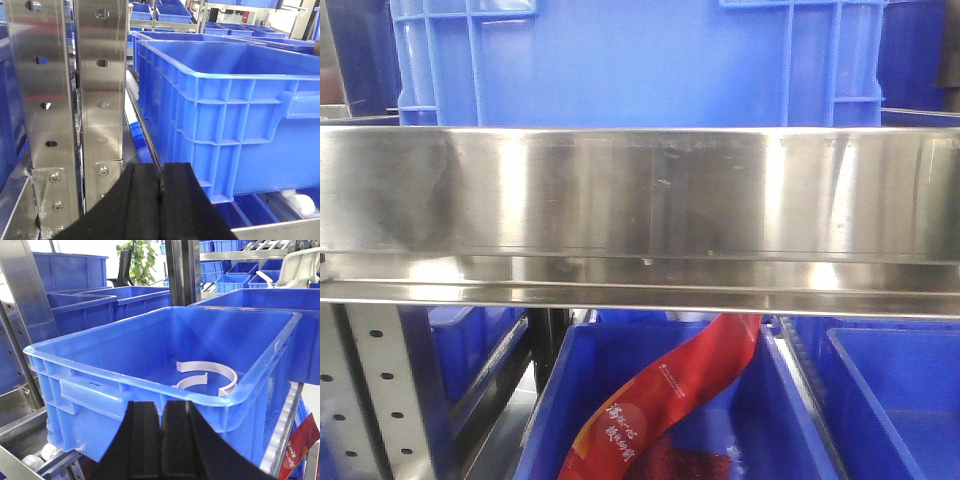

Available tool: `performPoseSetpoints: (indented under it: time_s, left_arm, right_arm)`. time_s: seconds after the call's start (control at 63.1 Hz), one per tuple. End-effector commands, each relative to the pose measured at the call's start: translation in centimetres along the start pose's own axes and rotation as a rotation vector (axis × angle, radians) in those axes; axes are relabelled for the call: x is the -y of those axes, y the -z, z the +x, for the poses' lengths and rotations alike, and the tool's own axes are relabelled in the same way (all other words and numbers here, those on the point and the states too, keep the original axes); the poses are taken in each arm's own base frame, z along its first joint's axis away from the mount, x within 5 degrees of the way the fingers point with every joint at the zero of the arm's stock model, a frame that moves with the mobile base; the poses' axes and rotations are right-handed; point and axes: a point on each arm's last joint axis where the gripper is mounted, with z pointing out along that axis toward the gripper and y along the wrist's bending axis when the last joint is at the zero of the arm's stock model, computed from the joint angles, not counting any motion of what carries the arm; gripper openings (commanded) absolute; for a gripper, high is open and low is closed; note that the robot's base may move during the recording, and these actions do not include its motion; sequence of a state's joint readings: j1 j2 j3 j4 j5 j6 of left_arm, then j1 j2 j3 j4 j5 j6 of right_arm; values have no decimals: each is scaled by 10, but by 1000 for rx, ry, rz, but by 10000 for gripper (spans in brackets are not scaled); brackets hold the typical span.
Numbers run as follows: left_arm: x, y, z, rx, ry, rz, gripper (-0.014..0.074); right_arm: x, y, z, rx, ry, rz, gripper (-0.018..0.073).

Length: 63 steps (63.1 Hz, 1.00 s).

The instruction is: Grab PVC pipe and place in blue bin

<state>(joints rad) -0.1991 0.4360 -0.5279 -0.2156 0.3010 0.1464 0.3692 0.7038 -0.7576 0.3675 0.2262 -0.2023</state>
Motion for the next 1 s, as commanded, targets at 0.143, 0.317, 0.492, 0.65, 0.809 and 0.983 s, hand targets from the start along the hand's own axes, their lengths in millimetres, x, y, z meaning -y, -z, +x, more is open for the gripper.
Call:
performPoseSetpoints:
  time_s: [0.143,0.317,0.492,0.65,0.809,0.983]
  left_arm:
    - [0,1,-1,17,-2,-5,-111]
    - [0,1,-1,17,-2,-5,-111]
    - [0,1,-1,17,-2,-5,-111]
    - [0,1,-1,17,-2,-5,-111]
    - [0,1,-1,17,-2,-5,-111]
    - [0,1,-1,17,-2,-5,-111]
  right_arm:
    - [0,1,-1,13,15,3,-169]
    - [0,1,-1,13,15,3,-169]
    - [1,1,-3,41,12,9,-169]
    - [2,13,-19,211,91,44,-169]
    - [6,32,-14,262,232,98,-169]
    - [21,56,20,298,241,231,-169]
